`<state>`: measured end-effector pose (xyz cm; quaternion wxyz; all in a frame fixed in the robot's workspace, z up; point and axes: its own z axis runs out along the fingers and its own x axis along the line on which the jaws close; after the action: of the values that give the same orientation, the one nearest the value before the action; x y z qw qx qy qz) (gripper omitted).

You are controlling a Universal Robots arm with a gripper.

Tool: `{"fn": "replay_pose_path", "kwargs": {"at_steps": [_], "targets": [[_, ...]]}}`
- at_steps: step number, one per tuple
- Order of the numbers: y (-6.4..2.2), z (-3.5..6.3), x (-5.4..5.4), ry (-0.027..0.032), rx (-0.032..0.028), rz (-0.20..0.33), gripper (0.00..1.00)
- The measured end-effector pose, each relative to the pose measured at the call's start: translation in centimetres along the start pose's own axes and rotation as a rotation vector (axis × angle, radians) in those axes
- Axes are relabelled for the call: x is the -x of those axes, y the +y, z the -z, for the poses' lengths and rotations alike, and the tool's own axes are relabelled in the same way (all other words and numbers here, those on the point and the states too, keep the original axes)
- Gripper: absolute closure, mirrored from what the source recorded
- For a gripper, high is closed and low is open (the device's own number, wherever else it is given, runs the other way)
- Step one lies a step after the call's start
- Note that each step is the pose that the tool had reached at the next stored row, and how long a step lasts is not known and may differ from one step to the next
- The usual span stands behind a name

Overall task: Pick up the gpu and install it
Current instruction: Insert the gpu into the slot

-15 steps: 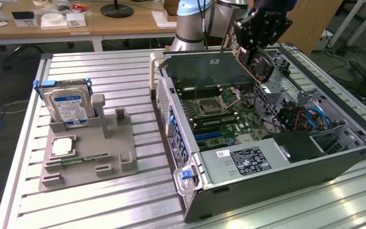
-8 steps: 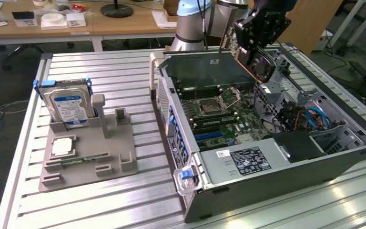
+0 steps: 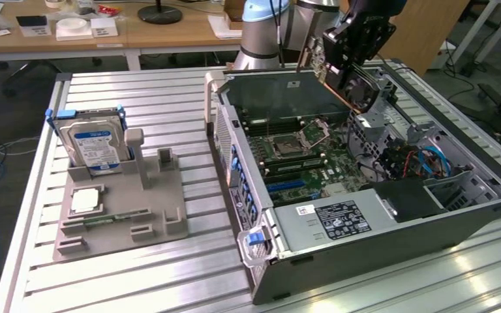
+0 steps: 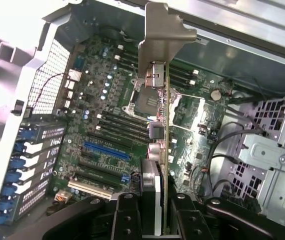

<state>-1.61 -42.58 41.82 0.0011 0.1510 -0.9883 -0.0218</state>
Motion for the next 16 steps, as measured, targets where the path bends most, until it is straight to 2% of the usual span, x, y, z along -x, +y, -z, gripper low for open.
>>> {"fn": "replay_pose_path", "kwargs": {"at_steps": [16], "targets": [[-0.02,0.00,-0.01,0.0080,0.0008,0.184,0.72]]}}
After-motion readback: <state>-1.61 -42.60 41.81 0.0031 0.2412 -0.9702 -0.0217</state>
